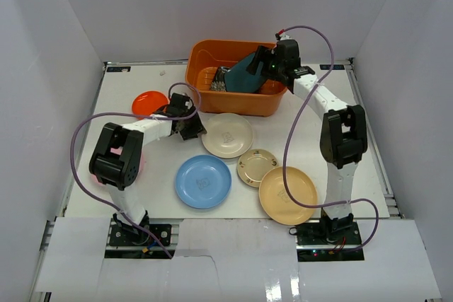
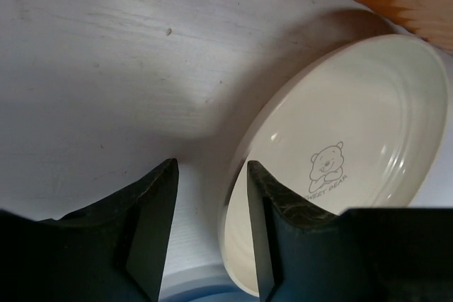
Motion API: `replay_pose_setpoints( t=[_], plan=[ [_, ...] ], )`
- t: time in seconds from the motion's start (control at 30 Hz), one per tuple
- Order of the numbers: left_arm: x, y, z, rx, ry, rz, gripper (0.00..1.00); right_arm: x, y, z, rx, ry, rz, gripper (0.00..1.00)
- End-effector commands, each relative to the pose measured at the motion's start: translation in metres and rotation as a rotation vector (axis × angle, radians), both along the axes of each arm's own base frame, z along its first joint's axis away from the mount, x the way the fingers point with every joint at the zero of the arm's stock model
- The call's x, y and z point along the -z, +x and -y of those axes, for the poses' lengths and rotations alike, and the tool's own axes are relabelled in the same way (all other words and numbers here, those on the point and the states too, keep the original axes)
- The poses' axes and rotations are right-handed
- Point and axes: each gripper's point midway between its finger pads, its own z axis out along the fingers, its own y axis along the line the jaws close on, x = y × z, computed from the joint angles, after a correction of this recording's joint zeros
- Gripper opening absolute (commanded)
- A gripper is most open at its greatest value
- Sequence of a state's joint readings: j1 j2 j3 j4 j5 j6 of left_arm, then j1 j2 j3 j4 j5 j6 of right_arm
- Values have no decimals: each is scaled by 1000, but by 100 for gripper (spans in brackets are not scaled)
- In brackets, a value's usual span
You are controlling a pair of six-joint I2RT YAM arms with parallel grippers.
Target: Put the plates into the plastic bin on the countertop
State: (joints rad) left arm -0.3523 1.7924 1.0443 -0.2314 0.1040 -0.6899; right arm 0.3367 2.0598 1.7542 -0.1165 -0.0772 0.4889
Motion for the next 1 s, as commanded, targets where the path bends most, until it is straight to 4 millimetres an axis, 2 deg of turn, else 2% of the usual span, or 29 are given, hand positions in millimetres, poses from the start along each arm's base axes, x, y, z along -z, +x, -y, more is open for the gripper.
replay_pose_setpoints(
  t=[0.0, 0.03, 0.07, 0.1, 0.13, 0.17, 0.23, 0.27, 0.37, 0.43, 0.47, 0.53, 0.57, 0.63, 0.67, 0.7, 0.73, 0.77, 0.8, 0.83, 0.87, 0.9, 0.93, 0.97],
  plan=[
    [1, 6, 2, 4, 24, 9, 54, -69, -18, 1, -52, -38, 174, 91],
    [4, 6, 2, 3, 25, 3, 49, -72, -24, 2, -61, -39, 181, 91],
    [7, 5, 2, 3, 27, -3, 47, -88, -32, 4, -65, -36, 216, 93],
    [8, 5, 2, 0, 28, -3, 43, -90, -37, 4, -68, -37, 222, 95],
    [8, 5, 1, -6, 28, -3, 39, -79, -46, 6, -80, -41, 201, 96],
    [8, 5, 1, -8, 30, -1, 29, -92, -54, 7, -86, -30, 228, 96],
    [5, 6, -3, -26, 40, 14, 18, -85, -64, 8, -105, -26, 215, 96],
    [3, 7, -3, -30, 41, 22, 10, -88, -68, 8, -112, -26, 218, 96],
    [-8, 8, -8, -49, 49, 55, 0, -77, -74, 8, -128, -43, 181, 94],
    [-18, 9, -15, -76, 67, 91, 0, -75, -77, 7, -141, -43, 171, 95],
    [-23, 10, -15, -83, 61, 106, 0, -72, -85, 5, -151, -41, 164, 95],
    [-41, 8, -17, -94, 37, 157, 0, -75, -96, 3, -166, -48, 179, 86],
    [-48, 8, -17, -99, 25, 180, 0, -73, -108, 6, -167, -59, 179, 74],
    [-75, 8, -16, -105, -10, 254, 0, -69, -128, 0, -182, -92, 194, 61],
    [-85, 8, -15, -98, -24, 280, 0, -62, -150, -5, -202, -106, 187, 51],
    [-94, 7, -14, -90, -36, 299, 0, -56, -159, -4, -202, -120, 177, 45],
    [-101, 5, -12, -79, -48, 312, 0, -63, -172, 0, -184, -125, 199, 40],
    [-115, -2, -8, -48, -82, 330, 0, -40, -190, 0, -189, -157, 166, 35],
    [-121, -6, -6, -27, -95, 338, 0, -34, -197, 5, -162, -183, 163, 33],
    [-126, -12, -4, -10, -108, 340, 0, -38, -212, 9, -163, -186, 166, 31],
    [-138, -20, -1, 18, -138, 358, 0, -31, -229, 3, -193, -201, 152, 31],
    [-141, -28, -1, 34, -142, 353, 0, -12, -242, 9, -190, -241, 117, 32],
    [-148, -33, -1, 41, -153, 364, 0, -15, -257, 11, -200, -240, 123, 33],
    [-166, -39, -4, 40, -169, 408, 0, -3, -278, 7, -237, -259, 87, 40]
  ],
)
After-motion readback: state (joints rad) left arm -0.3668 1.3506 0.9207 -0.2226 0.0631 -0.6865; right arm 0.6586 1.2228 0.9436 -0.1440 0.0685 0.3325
